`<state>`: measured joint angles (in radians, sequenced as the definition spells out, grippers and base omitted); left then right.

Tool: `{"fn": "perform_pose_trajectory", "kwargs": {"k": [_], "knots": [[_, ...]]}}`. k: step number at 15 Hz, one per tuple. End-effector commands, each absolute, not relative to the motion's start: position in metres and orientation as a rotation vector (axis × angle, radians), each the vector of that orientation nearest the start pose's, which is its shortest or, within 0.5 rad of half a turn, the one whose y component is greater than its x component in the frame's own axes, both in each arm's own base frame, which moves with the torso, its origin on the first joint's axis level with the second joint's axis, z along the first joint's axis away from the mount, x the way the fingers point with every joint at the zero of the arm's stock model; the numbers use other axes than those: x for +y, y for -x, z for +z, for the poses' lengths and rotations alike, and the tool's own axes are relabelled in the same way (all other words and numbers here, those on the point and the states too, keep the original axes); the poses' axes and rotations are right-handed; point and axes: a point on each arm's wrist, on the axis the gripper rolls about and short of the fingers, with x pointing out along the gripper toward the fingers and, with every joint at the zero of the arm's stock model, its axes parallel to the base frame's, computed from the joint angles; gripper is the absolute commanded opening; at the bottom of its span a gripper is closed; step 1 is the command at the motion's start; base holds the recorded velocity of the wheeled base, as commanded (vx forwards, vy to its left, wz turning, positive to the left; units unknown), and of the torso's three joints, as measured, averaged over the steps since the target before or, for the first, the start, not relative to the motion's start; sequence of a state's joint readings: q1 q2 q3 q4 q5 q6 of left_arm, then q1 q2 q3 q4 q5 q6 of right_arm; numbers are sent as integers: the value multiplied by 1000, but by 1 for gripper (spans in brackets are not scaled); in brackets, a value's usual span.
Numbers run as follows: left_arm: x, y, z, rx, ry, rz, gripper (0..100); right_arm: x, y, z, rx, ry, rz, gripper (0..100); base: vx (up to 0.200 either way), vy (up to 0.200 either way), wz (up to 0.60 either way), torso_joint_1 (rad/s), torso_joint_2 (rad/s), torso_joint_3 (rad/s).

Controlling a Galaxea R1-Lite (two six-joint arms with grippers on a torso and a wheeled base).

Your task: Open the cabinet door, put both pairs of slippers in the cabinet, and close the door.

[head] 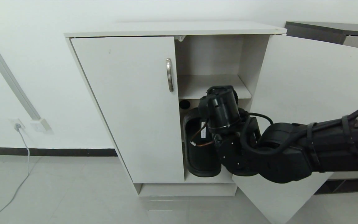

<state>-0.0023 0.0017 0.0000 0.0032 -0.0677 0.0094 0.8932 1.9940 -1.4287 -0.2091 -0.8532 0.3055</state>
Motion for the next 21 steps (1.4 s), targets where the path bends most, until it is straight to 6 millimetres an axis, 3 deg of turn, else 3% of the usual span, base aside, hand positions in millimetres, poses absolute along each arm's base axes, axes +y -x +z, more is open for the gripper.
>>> {"fn": "perform_pose_trajectory", "kwargs": {"k": [1,4,10,21], "knots": [[-1,23,75,4,-9,-71,0,296,-262,238,165,-66,11,0,0,0,0,0,0,0],[-1,23,75,4,-9,-69,0,288,-273,243,121,-56,-13,0,0,0,0,0,0,0],[-1,23,75,4,-9,-71,0,287,-275,241,122,-46,-11,0,0,0,0,0,0,0],[-1,23,75,4,-9,-71,0,287,-274,237,130,-41,-11,0,200,0,0,4,1,4]]}}
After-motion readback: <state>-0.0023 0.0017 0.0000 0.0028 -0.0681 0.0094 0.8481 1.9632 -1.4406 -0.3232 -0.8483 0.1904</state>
